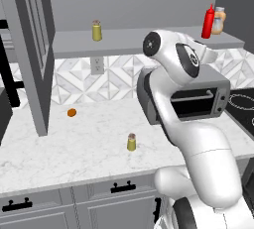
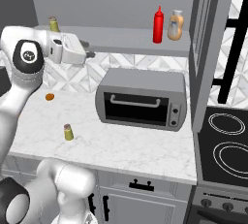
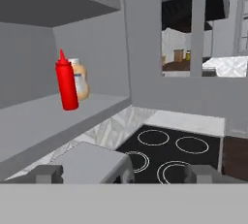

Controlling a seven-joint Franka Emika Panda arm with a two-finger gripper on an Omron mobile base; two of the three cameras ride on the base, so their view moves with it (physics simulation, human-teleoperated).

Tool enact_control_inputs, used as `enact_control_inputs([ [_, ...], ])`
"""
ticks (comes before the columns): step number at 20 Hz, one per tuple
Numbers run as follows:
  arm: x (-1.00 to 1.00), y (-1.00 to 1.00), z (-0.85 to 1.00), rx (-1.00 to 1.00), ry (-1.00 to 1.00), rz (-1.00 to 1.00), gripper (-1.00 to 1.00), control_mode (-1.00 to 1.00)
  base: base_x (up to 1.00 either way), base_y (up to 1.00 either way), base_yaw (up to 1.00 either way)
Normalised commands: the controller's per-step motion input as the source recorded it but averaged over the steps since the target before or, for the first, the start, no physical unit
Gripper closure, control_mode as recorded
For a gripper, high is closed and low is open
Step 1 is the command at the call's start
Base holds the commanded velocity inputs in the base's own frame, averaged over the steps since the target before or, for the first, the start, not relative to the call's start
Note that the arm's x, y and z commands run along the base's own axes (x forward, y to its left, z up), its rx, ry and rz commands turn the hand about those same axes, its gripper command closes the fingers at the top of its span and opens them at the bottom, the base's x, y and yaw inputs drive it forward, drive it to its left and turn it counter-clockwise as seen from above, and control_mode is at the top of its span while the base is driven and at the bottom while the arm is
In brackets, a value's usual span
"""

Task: Put the shaker and condiment bottle from the counter next to their counterparts in the cabinet.

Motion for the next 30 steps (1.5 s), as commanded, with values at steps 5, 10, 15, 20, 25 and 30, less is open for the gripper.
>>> enact_control_inputs([
  [5,-0.11,-0.06,-0.04,0.11,-0.03,-0.02,-1.00,-1.00,0.00,0.00,0.00],
  [10,-0.23,0.18,-0.83,0.43,0.00,0.00,-1.00,-1.00,0.00,0.00,0.00],
  [15,-0.21,0.18,-0.98,0.49,0.00,0.00,-1.00,-1.00,0.00,0.00,0.00],
  [20,-0.01,0.02,-0.65,0.15,0.00,0.00,-1.00,-1.00,0.00,0.00,0.00],
  [25,0.00,0.18,-0.94,0.13,0.00,0.00,-1.00,-1.00,0.00,0.00,0.00],
  [30,0.05,0.80,-0.67,-0.07,-0.12,-0.07,-1.00,-1.00,0.00,0.00,0.00],
])
